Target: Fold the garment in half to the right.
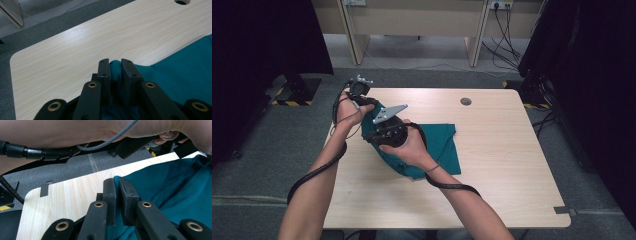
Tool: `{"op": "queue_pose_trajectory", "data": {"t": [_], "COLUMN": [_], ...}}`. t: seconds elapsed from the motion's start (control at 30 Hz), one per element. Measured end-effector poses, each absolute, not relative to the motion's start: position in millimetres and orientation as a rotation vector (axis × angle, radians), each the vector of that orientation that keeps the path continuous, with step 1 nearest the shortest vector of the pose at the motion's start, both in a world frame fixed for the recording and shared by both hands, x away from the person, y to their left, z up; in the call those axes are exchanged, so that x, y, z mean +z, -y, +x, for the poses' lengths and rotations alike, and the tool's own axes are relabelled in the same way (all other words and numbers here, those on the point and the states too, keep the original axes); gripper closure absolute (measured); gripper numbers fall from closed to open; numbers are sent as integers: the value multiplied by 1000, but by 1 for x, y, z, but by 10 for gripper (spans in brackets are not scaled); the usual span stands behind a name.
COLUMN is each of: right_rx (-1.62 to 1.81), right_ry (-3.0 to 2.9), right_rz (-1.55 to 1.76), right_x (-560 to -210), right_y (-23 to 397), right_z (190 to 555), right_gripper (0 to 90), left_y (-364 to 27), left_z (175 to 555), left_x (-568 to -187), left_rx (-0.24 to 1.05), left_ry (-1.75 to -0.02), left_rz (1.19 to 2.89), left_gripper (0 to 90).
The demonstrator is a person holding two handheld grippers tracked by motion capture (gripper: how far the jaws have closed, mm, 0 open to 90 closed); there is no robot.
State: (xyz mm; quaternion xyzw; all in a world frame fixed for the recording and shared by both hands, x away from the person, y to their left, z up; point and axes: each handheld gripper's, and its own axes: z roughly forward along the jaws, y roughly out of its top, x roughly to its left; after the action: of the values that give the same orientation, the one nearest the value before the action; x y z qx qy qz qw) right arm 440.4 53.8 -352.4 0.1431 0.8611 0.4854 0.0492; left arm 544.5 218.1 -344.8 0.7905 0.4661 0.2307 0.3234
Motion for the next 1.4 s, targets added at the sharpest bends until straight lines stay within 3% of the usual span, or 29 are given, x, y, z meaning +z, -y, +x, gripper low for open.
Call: {"op": "queue_pose_trajectory", "data": {"t": [1.4], "right_rx": [1516], "right_ry": [-2602], "right_rz": [442], "right_x": [-343], "right_y": [-60], "right_z": [441], "right_gripper": [844], "left_y": [-228], "left_z": [542], "left_x": [-334], "left_rx": [642], "left_ry": [-1233], "left_rz": [2079], "left_gripper": [780]}}
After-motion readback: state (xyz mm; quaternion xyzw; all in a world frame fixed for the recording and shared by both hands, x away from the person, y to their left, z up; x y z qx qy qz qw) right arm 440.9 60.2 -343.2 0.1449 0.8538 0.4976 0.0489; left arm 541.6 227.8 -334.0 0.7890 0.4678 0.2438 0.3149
